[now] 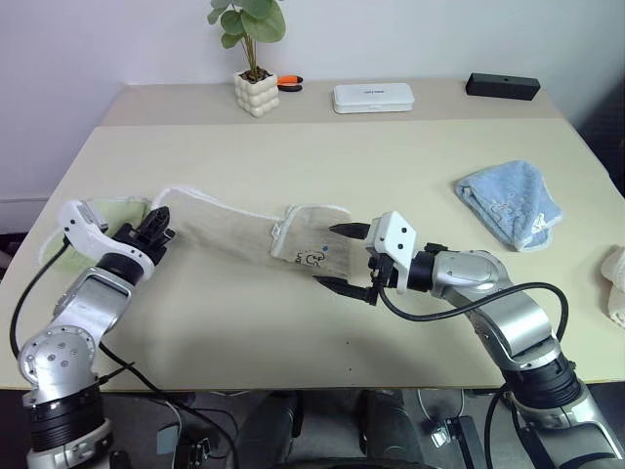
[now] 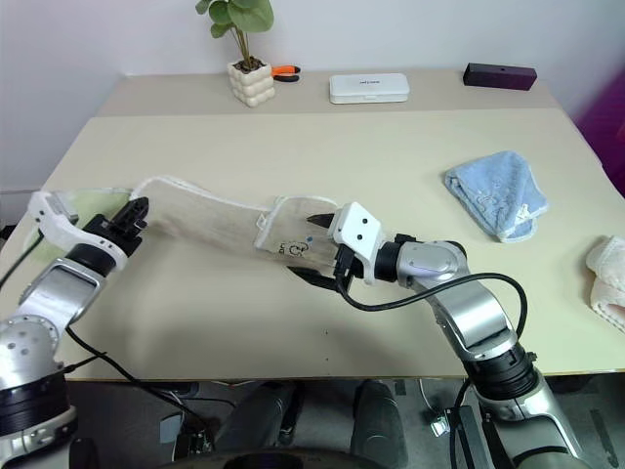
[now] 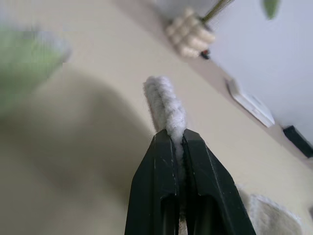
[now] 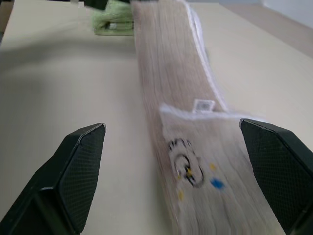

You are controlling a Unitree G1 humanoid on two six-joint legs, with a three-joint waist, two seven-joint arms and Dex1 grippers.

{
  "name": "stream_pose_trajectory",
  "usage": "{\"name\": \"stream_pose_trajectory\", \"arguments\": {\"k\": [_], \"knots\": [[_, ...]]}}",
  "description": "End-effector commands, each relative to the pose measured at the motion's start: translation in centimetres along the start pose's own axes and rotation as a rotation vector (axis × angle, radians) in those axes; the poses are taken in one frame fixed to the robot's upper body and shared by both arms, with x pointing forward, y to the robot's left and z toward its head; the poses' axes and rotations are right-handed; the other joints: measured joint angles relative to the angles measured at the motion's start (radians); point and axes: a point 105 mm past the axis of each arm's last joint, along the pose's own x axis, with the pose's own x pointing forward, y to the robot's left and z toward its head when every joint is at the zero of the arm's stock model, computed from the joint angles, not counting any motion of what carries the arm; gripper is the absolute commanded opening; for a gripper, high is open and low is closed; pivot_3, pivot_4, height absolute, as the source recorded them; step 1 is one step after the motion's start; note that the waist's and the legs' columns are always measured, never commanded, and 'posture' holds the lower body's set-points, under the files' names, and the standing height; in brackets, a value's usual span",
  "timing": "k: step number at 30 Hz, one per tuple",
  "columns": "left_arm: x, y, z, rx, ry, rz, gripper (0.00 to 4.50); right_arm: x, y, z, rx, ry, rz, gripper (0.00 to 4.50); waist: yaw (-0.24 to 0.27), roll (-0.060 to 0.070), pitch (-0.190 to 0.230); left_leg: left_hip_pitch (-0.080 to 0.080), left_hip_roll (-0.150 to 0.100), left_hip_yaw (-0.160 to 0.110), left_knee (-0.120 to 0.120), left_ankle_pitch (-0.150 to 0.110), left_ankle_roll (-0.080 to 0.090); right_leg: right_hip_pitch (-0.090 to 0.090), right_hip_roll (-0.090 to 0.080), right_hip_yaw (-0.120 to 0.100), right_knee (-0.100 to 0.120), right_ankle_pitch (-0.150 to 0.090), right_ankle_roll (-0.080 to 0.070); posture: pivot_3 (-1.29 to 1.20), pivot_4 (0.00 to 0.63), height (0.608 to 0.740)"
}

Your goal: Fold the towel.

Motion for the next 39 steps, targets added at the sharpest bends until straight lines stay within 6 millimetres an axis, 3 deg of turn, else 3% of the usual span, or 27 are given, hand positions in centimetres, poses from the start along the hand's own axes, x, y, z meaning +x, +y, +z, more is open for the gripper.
{"name": "stream_pose_trajectory", "arguments": {"k": [1, 3, 5, 6, 10, 15, 18, 21, 23, 27, 29, 31, 33, 38, 39], "knots": [[0.3, -5.4, -0.2, 0.088, 0.021, -0.239, 0.05, -0.5, -0.7, 0.2, -0.026, -0.011, -0.04, 4.5, 0.0, 0.0, 0.0, 0.0, 0.0, 0.0, 0.0, 0.0, 0.0, 0.0, 0.0, 0.0, 0.0, 0.0, 0.0, 0.0, 0.15, 0.74], [0.5, -9.0, -1.7, 0.124, 0.08, -0.394, 0.05, -0.7, -1.1, -0.2, -0.018, -0.001, -0.061, 4.5, -0.003, 0.0, 0.0, 0.0, 0.0, 0.0, 0.0, 0.0, 0.0, 0.0, 0.0, 0.0, 0.0, 0.0, 0.0, 0.0, 0.15, 0.74], [0.5, -13.9, -5.0, 0.191, 0.197, -0.594, 0.05, -1.2, -1.8, -1.1, -0.006, 0.025, -0.108, 4.5, 0.002, 0.0, 0.0, 0.0, 0.0, 0.0, 0.0, 0.0, -0.001, 0.0, 0.0, 0.0, 0.0, 0.0, 0.0, 0.0, 0.15, 0.74], [0.4, -15.0, -5.9, 0.211, 0.223, -0.638, 0.05, -1.3, -2.0, -1.4, -0.004, 0.031, -0.119, 4.5, 0.001, 0.0, 0.0, 0.0, 0.0, -0.001, 0.0, 0.0, -0.001, 0.0, 0.0, -0.001, 0.0, 0.0, 0.0, 0.0, 0.15, 0.74], [2.7, -15.3, -10.2, 0.225, 0.346, -0.593, 0.05, -2.2, -2.6, -2.2, 0.002, 0.059, -0.171, 4.5, -0.009, 0.0, 0.0, 0.001, 0.0, 0.003, 0.0, 0.001, -0.002, 0.0, -0.001, 0.001, -0.001, 0.001, 0.001, 0.0, 0.15, 0.74], [4.0, -15.0, -13.7, 0.252, 0.453, -0.551, 0.05, -3.0, -2.7, -2.7, 0.001, 0.081, -0.201, 4.5, -0.012, 0.0, 0.0, 0.0, 0.002, 0.003, -0.001, 0.001, -0.002, -0.001, 0.001, 0.001, 0.0, 0.001, 0.001, 0.0, 0.15, 0.74], [4.2, -14.7, -13.9, 0.23, 0.463, -0.534, 0.05, -3.3, -2.7, -2.8, 0.0, 0.088, -0.216, 4.5, -0.008, 0.0, 0.0, 0.0, 0.001, 0.003, 0.0, 0.001, -0.002, 0.0, 0.001, 0.001, 0.0, 0.001, 0.001, 0.0, 0.15, 0.74], [3.9, -14.9, -13.5, 0.205, 0.45, -0.562, 0.96, -3.4, -2.7, -2.9, -0.001, 0.091, -0.22, 4.5, -0.005, 0.0, 0.0, 0.0, 0.001, 0.003, 0.0, 0.001, -0.002, -0.001, 0.001, 0.001, 0.0, 0.001, 0.001, 0.0, 0.15, 0.74], [3.4, -15.4, -12.4, 0.175, 0.418, -0.607, 1.93, -3.4, -2.8, -2.9, -0.003, 0.093, -0.221, 4.5, -0.004, 0.0, 0.0, 0.0, 0.001, 0.003, 0.0, 0.001, -0.002, -0.001, 0.001, 0.001, 0.0, 0.001, 0.001, 0.0, 0.15, 0.74], [2.6, -15.3, -8.2, 0.118, 0.292, -0.646, 3.71, -3.6, -3.3, -2.8, -0.011, 0.098, -0.232, 4.5, -0.005, 0.0, 0.0, 0.0, 0.001, 0.002, 0.0, 0.001, -0.002, -0.001, 0.0, 0.001, 0.0, 0.001, 0.001, 0.0, 0.15, 0.74], [2.5, -13.3, -5.1, 0.144, 0.195, -0.586, 3.73, -3.9, -3.7, -2.3, -0.001, 0.078, -0.238, 4.25, -0.006, 0.0, 0.0, 0.0, 0.001, 0.002, 0.0, 0.001, -0.002, -0.001, 0.001, 0.001, 0.0, 0.001, 0.001, 0.0, 0.15, 0.74], [2.8, -11.2, -3.5, 0.222, 0.148, -0.493, 3.17, -4.3, -4.0, -1.7, 0.026, 0.051, -0.236, 3.66, -0.009, 0.0, 0.0, 0.0, 0.001, 0.002, 0.0, 0.001, -0.002, -0.001, 0.001, 0.001, 0.0, 0.001, 0.001, 0.0, 0.15, 0.74], [2.8, -10.6, -3.1, 0.246, 0.143, -0.469, 2.31, -4.4, -4.0, -1.5, 0.036, 0.045, -0.233, 2.68, -0.004, 0.0, 0.0, 0.0, 0.001, 0.002, 0.0, 0.001, -0.002, -0.001, 0.001, 0.001, 0.0, 0.001, 0.001, 0.0, 0.15, 0.74], [2.8, -10.6, -3.1, 0.248, 0.142, -0.47, 0.0, -4.4, -4.0, -1.5, 0.041, 0.045, -0.231, 0.17, 0.0, -0.001, 0.001, 0.0, -0.001, 0.001, 0.001, 0.001, -0.001, 0.001, 0.0, 0.001, -0.002, 0.001, 0.002, 0.0, 0.15, 0.74], [3.0, -9.9, -4.8, 0.367, 0.195, -0.454, 0.0, -3.1, -4.5, -0.2, 0.066, -0.017, -0.225, 0.08, -0.002, -0.001, 0.001, 0.0, -0.001, 0.001, 0.001, 0.001, -0.001, 0.001, 0.0, 0.001, -0.002, 0.001, 0.002, 0.0, 0.15, 0.74]]}}
